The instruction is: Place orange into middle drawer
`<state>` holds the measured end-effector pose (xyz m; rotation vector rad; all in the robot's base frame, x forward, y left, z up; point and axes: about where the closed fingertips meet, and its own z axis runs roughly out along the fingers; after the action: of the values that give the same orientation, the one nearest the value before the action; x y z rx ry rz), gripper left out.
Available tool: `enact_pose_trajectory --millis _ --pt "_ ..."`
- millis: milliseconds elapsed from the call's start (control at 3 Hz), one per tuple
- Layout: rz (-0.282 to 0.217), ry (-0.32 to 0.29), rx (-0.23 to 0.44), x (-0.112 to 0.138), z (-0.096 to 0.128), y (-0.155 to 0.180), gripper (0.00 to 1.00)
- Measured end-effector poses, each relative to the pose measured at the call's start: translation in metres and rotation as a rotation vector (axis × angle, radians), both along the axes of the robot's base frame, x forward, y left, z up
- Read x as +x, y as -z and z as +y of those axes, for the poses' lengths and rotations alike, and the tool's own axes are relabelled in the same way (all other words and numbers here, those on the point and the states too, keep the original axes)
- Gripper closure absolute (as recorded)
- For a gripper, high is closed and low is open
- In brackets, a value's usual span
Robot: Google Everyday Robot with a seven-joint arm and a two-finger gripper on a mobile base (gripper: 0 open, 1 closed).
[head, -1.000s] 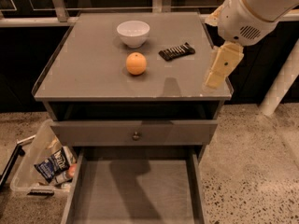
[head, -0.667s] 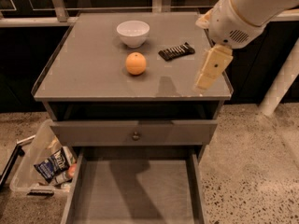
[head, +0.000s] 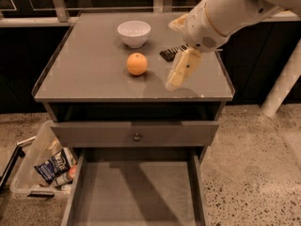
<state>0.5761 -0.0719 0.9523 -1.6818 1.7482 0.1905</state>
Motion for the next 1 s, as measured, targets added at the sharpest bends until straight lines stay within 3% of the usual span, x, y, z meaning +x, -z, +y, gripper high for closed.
enact_pose_trajectory --millis 333,1000 --pt "0.017 -0.038 0.067 0.022 0.021 0.012 0.00" --pt "0.069 -0.066 0.124 0.061 0.052 0.043 0.00"
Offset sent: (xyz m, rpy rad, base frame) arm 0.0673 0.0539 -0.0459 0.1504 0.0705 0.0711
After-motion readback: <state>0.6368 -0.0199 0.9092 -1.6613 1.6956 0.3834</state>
